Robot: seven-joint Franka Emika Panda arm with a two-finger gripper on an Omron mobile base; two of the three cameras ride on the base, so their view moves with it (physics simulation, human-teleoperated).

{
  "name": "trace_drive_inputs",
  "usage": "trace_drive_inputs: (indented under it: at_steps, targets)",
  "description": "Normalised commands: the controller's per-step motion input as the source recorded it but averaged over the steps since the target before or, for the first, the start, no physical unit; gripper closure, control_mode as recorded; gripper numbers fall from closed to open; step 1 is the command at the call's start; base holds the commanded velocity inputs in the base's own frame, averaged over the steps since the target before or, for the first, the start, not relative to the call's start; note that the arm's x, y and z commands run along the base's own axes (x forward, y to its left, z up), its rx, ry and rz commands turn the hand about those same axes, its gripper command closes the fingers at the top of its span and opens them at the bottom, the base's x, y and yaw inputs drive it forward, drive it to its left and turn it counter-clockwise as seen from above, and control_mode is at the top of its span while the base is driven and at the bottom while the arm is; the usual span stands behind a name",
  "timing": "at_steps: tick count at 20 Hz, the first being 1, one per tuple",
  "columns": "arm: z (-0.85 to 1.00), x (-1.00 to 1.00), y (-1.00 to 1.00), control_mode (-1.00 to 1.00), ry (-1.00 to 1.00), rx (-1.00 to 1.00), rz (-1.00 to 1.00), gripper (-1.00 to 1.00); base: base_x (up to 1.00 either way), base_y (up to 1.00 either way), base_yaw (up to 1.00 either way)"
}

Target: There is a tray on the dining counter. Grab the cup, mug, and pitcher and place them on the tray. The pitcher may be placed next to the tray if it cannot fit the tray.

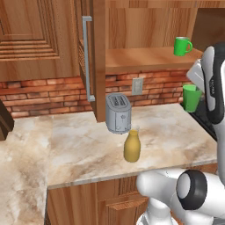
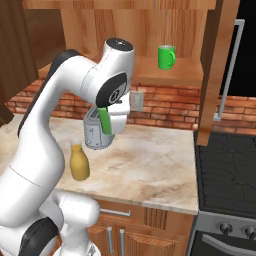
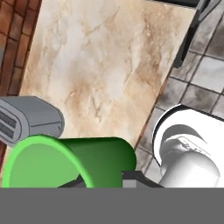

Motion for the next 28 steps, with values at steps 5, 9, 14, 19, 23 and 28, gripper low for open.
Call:
trace_drive_inputs:
  at_steps: [5, 9, 14, 19, 23, 28]
  targets:
    - [-0.27, -0.08, 0.10, -1.00, 0.05, 0.00, 0.00, 1.00, 0.00, 0.00, 0.00]
    - [-0.27, -0.02, 0.02, -1.00, 0.00, 0.00, 0.00, 1.00, 0.00, 0.00, 0.00]
    - [0.00, 0.00, 0.00, 1.00, 0.00, 0.00, 0.00, 1.00, -0.38, -0.02, 0.00]
    - [0.00, 0.00, 0.00, 1.00, 0.00, 0.00, 0.00, 1.00, -1.00, -0.30, -0.26]
    - [0.00, 0.00, 0.00, 1.00, 0.00, 0.00, 0.00, 1.00, -0.97, -0.41, -0.53]
    - [0.00, 0.00, 0.00, 1.00, 0.00, 0.00, 0.00, 1.00, -0.51, -0.58, -0.70]
